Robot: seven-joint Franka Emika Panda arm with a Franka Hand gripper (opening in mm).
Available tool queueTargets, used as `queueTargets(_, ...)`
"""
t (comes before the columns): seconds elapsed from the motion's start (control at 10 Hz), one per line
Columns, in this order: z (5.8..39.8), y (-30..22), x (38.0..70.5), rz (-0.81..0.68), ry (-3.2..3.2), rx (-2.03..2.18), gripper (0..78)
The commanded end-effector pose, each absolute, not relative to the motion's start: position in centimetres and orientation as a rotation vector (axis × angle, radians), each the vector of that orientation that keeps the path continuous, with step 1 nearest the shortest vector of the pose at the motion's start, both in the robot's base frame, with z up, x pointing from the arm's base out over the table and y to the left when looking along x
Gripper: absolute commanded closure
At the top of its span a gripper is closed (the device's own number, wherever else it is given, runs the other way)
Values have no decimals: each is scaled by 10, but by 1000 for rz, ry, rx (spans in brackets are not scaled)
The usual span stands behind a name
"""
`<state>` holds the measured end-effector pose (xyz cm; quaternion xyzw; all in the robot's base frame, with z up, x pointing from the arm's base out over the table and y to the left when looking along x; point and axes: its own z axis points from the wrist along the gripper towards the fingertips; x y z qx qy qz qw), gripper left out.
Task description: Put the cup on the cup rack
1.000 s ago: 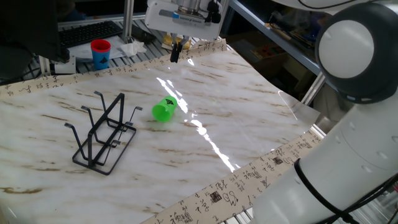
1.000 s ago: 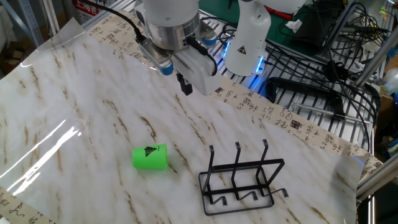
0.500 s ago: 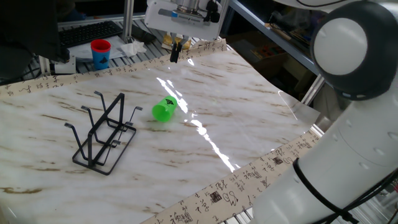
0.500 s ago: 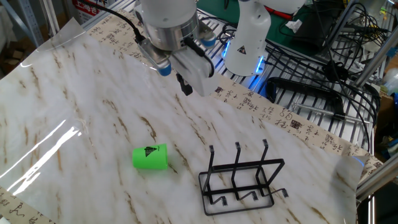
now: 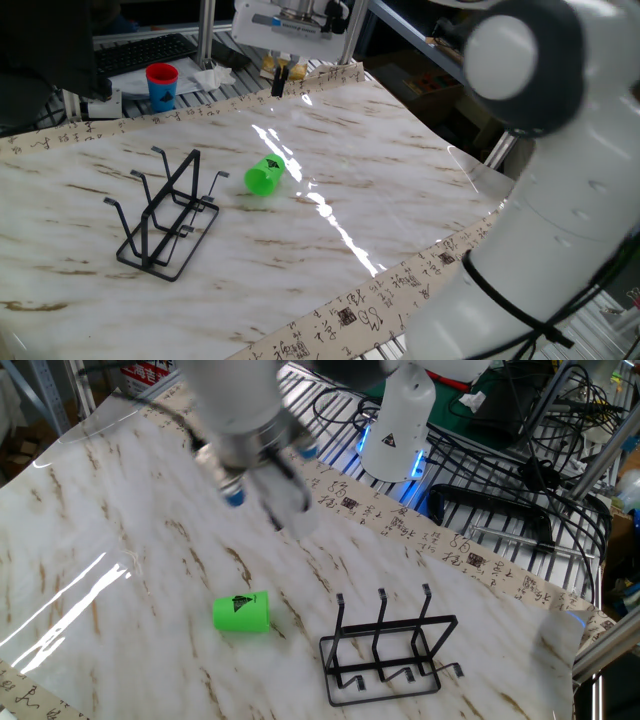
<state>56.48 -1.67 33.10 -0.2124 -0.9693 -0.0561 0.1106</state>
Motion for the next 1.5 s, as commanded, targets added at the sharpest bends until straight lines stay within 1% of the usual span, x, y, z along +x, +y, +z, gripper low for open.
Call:
queueTargets(0.1,294,-60,616,-153,-2806,-611,776)
queueTargets(0.4,269,-70,627,-146,-2804,-630,776)
queueTargets(0.7,253,-75,633,-151,-2795,-654,776)
queueTargets(1.0,241,-72,631,-148,-2784,-694,776)
queueTargets(1.2,222,-69,628,-148,-2789,-702,776)
queueTargets(1.4,209,-68,626,-152,-2795,-700,776)
queueTargets(1.5,209,-68,626,-152,-2795,-700,776)
